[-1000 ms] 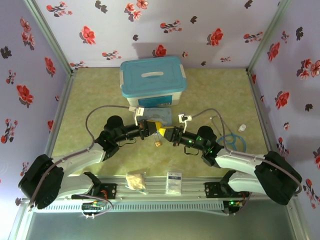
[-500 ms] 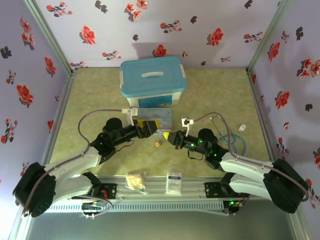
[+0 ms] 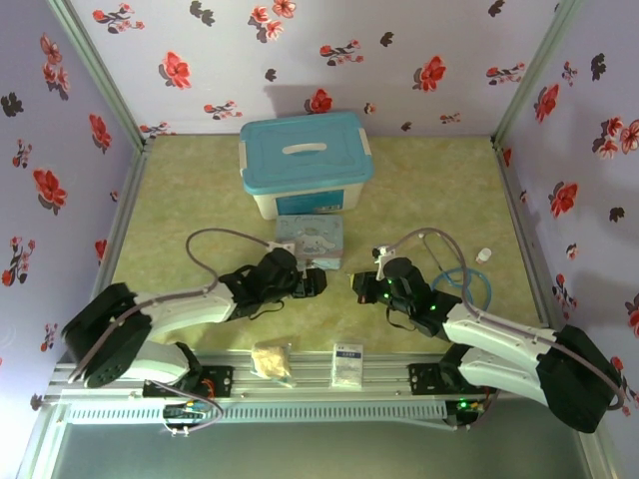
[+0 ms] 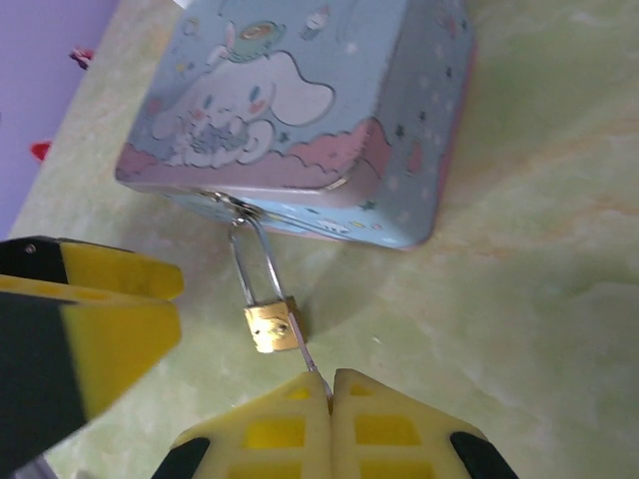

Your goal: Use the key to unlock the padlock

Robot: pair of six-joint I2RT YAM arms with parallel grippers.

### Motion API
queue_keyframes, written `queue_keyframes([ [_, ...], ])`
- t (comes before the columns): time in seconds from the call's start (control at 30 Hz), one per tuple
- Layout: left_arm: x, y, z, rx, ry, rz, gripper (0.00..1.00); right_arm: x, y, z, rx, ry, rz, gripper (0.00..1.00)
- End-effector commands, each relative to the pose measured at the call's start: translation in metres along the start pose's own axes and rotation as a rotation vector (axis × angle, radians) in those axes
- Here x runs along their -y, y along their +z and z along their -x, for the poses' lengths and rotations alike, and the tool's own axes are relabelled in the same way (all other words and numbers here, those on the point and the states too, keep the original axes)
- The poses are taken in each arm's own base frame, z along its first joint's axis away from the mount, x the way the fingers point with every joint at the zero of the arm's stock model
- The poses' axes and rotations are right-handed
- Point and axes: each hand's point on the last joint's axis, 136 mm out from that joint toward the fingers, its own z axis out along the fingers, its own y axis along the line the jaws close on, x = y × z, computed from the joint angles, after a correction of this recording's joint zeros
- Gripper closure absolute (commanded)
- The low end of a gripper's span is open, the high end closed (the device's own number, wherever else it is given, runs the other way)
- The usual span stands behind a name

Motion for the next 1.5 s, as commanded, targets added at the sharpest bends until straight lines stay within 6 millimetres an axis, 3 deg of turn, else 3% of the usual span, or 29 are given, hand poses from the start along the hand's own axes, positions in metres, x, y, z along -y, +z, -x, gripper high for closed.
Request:
queue_keyframes([
  [0.0,0.008,0.011,0.011,0.047,-0.024,0.024,0.18,-0.002,-0.003,0.007,0.019,-0.029,-0.022,1.00],
  [0.23,-0.009,0.025,0.005,0.095,-0.074,0.078,0.29,0.001,-0.006,0.004,0.029,-0.022,-0.020,1.00],
  [0.5,-0.005,0.040,-0.007,0.076,-0.085,0.052,0.48,0.002,-0.006,0.001,0.029,-0.012,-0.017,1.00],
  [0.8,-0.004,0.054,-0.021,0.021,-0.108,0.039,0.76,0.005,0.001,-0.005,0.023,0.032,-0.010,1.00],
  [1.07,0.001,0.052,-0.016,0.045,-0.109,0.009,0.81,0.010,0.012,-0.019,-0.006,0.114,-0.009,1.00],
  [1.13,0.005,0.048,-0.012,0.065,-0.115,-0.016,0.90,0.010,0.013,-0.022,-0.014,0.145,-0.014,1.00],
  [1.33,0.018,0.040,-0.002,0.108,-0.151,-0.094,0.91,0.016,0.021,-0.035,-0.045,0.326,-0.028,1.00],
  [1.47,0.020,0.035,0.002,0.137,-0.219,-0.157,0.91,0.002,0.029,-0.041,-0.059,0.364,0.025,1.00],
])
